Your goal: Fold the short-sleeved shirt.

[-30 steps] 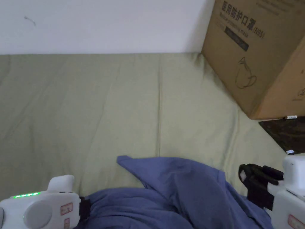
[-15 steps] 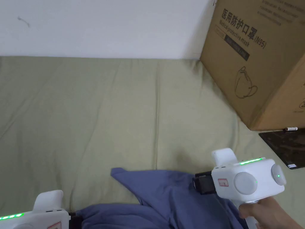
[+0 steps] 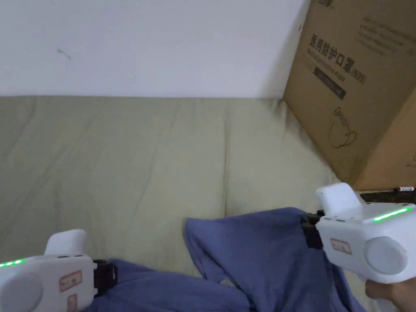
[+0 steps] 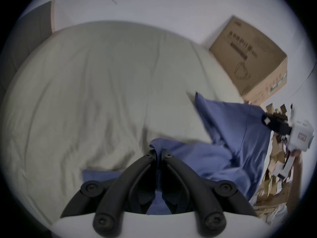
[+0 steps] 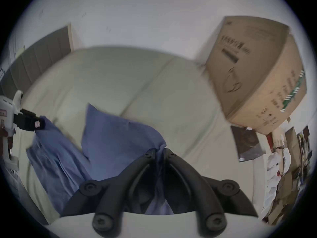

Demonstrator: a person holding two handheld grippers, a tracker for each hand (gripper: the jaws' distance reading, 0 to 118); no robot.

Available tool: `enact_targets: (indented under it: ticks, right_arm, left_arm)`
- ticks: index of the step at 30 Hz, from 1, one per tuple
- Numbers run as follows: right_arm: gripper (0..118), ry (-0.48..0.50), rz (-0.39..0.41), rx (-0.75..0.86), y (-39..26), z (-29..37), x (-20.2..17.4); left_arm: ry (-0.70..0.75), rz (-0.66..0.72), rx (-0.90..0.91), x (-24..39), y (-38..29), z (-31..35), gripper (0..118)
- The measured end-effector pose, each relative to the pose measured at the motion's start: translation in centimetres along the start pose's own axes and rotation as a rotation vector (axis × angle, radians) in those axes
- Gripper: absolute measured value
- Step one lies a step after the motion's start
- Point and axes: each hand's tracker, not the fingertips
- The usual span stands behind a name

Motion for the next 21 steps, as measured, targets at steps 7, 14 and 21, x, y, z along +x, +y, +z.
enact_targets:
  ticks: [7, 14, 21]
  right_arm:
    - [8, -0.109, -0.054, 0.303, 3.6, 13.1, 3.3]
    - [8, -0.172, -0.138, 0.538, 9.8, 20.4, 6.0]
    - [8, -0.189, -0.219, 0.617, 19.5, 21.0, 8.6]
  left_arm:
    - [0.001, -0.071, 0.315, 2.0, 6.3, 13.2, 5]
    - [0.08, -0.116, 0.517, 3.4, 14.6, 22.9, 5]
    - [0.251, -0.157, 0.638, 5.5, 23.8, 28.4, 5]
